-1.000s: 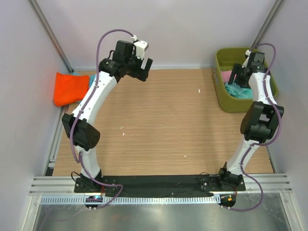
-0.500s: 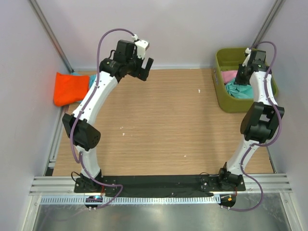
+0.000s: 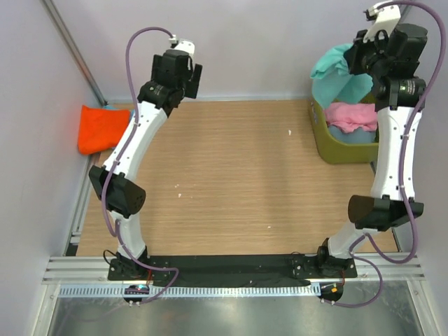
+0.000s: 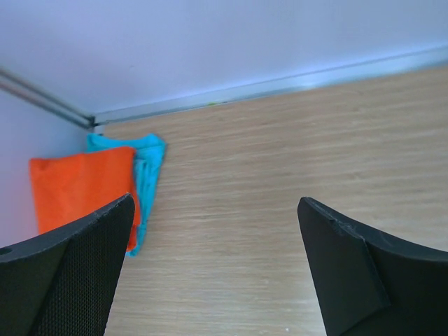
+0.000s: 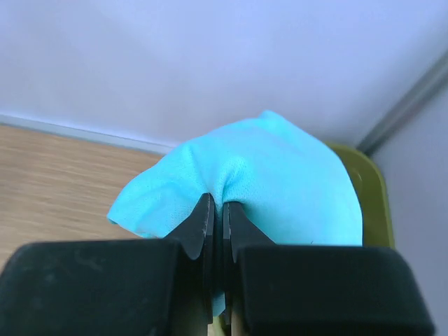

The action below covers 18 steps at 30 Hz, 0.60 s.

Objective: Fold and stack the t-shirts
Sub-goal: Move the tshirt to the center of the board

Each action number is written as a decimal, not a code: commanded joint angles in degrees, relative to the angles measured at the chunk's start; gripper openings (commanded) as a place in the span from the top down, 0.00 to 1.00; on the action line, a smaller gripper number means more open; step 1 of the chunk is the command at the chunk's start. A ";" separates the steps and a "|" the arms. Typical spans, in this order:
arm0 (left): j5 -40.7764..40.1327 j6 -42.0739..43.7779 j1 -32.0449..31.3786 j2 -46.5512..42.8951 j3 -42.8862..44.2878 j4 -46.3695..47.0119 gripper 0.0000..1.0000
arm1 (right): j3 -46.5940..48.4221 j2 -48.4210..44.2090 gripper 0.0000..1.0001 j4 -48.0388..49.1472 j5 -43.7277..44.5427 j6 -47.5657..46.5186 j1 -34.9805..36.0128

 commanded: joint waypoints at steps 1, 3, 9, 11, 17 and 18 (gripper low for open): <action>-8.91 -3.28 3.74 -0.81 2.10 3.95 0.00 | 0.94 -4.26 0.99 2.63 -4.68 -3.60 5.75; -9.71 -4.69 5.32 -1.25 0.61 3.78 0.00 | 1.03 -5.49 0.99 3.68 -4.86 -3.17 9.17; -11.92 -6.81 6.83 -2.39 -2.12 2.55 0.00 | 2.53 -6.02 0.96 8.51 -6.26 4.64 16.05; -9.19 -7.24 6.92 -2.66 -2.12 0.45 0.00 | -2.18 -6.46 0.78 10.01 -6.44 10.00 16.05; 11.61 -9.10 6.91 -2.23 -3.70 -8.32 0.02 | -20.29 -4.36 0.09 6.52 -3.29 15.12 15.44; 15.13 -8.92 6.91 -1.78 -3.97 -9.92 0.13 | -22.50 -4.00 0.07 4.67 1.34 15.46 15.00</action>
